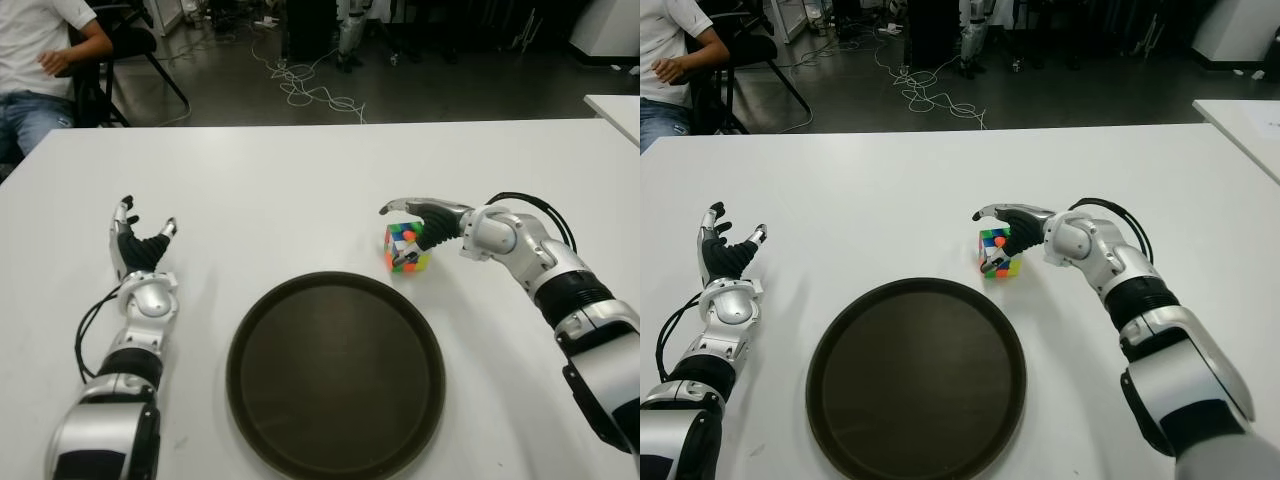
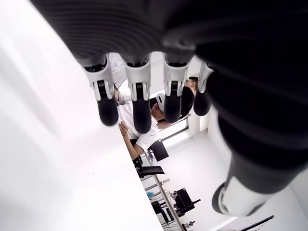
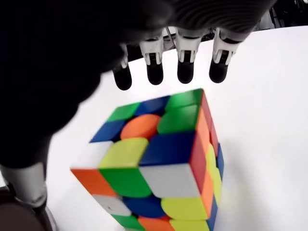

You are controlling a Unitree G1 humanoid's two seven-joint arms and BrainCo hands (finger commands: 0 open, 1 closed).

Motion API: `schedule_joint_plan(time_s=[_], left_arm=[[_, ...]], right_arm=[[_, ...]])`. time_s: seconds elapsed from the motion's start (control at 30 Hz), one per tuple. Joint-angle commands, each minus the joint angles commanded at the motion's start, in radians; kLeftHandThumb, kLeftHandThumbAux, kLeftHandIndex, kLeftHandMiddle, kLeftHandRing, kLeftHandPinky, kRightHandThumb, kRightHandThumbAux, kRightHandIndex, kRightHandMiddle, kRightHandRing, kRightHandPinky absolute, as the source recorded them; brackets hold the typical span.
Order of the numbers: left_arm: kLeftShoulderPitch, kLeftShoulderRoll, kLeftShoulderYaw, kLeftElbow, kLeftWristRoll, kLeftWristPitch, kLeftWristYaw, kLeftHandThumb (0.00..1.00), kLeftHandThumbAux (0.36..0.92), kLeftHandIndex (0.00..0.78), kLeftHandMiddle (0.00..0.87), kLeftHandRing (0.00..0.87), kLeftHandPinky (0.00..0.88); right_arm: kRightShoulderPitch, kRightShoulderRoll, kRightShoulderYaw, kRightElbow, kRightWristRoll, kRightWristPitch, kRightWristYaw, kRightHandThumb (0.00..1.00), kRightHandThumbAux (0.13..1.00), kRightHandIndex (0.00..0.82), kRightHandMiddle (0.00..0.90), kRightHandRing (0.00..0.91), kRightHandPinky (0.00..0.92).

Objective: Pick up the Rubik's Cube and put it in the plate

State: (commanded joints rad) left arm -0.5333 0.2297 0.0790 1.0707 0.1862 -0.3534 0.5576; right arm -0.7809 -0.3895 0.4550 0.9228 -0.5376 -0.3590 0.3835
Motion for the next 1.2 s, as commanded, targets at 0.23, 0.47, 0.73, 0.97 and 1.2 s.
schedule_joint_plan(time_s=[0.23,0.47,0.73,0.97,1.2], left_arm=[[-0.001,0.003,-0.003,0.006,0.002,-0.004,0.002,0.420,0.755,0.100,0.152,0.161,0.185],[0.000,0.002,-0.001,0.006,0.001,-0.009,0.008,0.384,0.740,0.096,0.147,0.150,0.150],[0.000,0.002,-0.006,0.004,0.008,-0.007,0.016,0.385,0.757,0.091,0.137,0.141,0.149],[0.000,0.003,-0.003,0.004,0.007,-0.002,0.012,0.429,0.756,0.096,0.141,0.150,0.174],[-0.001,0.003,-0.003,0.004,0.004,0.001,0.004,0.409,0.746,0.100,0.152,0.163,0.200]], right_arm=[[0.002,-0.001,0.000,0.002,0.005,-0.013,0.008,0.000,0.599,0.000,0.000,0.000,0.000],[0.006,0.003,-0.002,0.017,0.007,-0.026,0.000,0.000,0.604,0.000,0.000,0.000,0.000],[0.011,0.008,-0.015,0.027,0.024,-0.036,0.000,0.000,0.601,0.000,0.000,0.000,0.000],[0.017,0.008,-0.016,0.023,0.025,-0.028,-0.010,0.000,0.597,0.000,0.000,0.000,0.000],[0.013,0.009,0.001,0.030,-0.007,-0.015,-0.036,0.000,0.588,0.000,0.000,0.000,0.000]])
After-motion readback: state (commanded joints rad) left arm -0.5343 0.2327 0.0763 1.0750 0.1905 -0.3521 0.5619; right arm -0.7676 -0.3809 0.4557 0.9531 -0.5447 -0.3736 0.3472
